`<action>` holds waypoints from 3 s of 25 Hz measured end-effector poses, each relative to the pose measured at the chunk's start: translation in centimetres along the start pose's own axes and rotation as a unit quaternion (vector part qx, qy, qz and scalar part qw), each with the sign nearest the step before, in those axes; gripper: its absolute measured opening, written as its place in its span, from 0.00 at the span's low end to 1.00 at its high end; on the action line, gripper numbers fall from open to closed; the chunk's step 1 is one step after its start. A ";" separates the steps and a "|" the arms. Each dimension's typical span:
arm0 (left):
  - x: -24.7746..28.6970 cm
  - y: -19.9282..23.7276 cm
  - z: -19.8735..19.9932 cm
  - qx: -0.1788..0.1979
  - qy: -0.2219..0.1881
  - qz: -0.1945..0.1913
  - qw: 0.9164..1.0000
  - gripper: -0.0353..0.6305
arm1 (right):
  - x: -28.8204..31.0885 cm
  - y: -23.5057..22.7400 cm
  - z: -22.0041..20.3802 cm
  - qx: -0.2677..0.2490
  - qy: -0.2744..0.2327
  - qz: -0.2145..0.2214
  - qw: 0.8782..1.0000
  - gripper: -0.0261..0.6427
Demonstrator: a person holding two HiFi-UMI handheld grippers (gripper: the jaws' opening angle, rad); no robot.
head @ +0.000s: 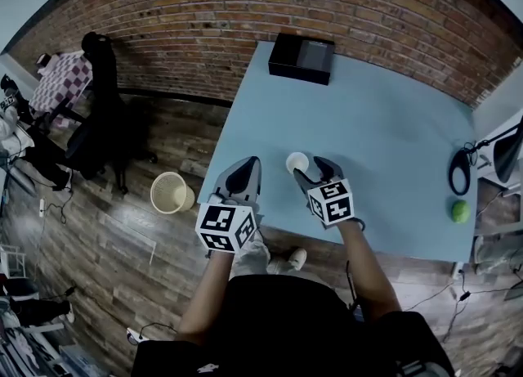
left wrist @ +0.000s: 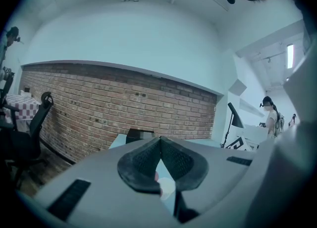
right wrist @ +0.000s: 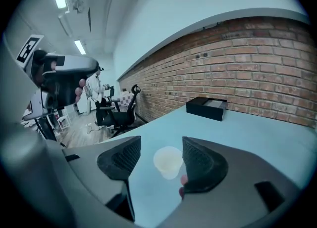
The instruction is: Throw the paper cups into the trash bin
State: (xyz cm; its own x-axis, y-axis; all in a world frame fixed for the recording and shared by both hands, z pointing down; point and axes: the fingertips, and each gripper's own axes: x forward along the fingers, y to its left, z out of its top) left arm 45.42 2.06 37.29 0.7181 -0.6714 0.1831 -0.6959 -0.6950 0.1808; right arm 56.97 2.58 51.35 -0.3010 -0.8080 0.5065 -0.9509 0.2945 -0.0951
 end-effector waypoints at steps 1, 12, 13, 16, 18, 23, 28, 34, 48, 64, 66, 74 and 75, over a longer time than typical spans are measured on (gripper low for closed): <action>0.1 0.2 0.2 0.001 0.000 -0.002 1.000 0.06 | 0.5 0.1 -0.3 -0.005 0.007 -0.002 1.000 0.41; 1.3 4.6 0.4 0.001 0.017 -0.012 1.000 0.06 | 6.8 -1.0 -4.9 -0.047 0.113 -0.046 0.991 0.61; 1.6 5.0 0.5 0.001 0.018 -0.013 1.000 0.06 | 7.2 -1.1 -5.2 -0.047 0.123 -0.047 0.990 0.62; 2.4 5.9 0.7 0.000 0.020 -0.016 1.000 0.06 | 8.4 -1.5 -6.4 -0.044 0.147 -0.051 0.987 0.62; 3.0 6.4 0.7 0.001 0.021 -0.017 1.000 0.06 | 9.1 -1.8 -7.0 -0.045 0.158 -0.051 0.985 0.62; 4.3 7.2 0.6 0.001 0.026 -0.018 0.999 0.06 | 10.1 -2.3 -7.7 -0.054 0.181 -0.041 0.981 0.61; 5.0 7.3 0.3 -0.002 0.028 -0.015 0.999 0.06 | 9.8 -2.9 -7.1 -0.053 0.187 -0.039 0.980 0.61; 5.2 6.6 -0.3 -0.006 0.034 -0.010 0.999 0.06 | 9.4 -3.1 -6.1 -0.054 0.167 -0.031 0.984 0.61; 4.0 3.2 -1.6 -0.007 0.037 0.008 0.999 0.06 | 8.3 -1.9 -7.1 -0.079 0.186 -0.006 0.979 0.61; 1.3 1.4 -1.8 -0.008 0.027 0.042 0.999 0.06 | 5.7 -1.5 -5.8 -0.109 0.167 0.007 0.980 0.54; 0.8 0.9 -2.0 -0.008 0.026 0.046 0.999 0.06 | 5.0 -1.2 -5.4 -0.112 0.158 0.013 0.981 0.54; -1.1 0.3 -2.7 -0.007 0.028 0.064 0.998 0.06 | 3.4 0.5 -3.8 -0.130 0.132 0.035 0.982 0.54; -1.4 0.4 -2.7 -0.006 0.027 0.065 0.997 0.06 | 3.4 0.6 -3.7 -0.132 0.131 0.037 0.982 0.54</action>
State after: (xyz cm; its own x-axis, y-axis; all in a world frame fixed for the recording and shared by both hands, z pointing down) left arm 44.16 3.39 39.70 0.6200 -0.7410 0.2578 -0.7839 -0.5989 0.1636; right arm 55.63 1.95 56.18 -0.3066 -0.6307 0.7129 -0.8651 0.4970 0.0676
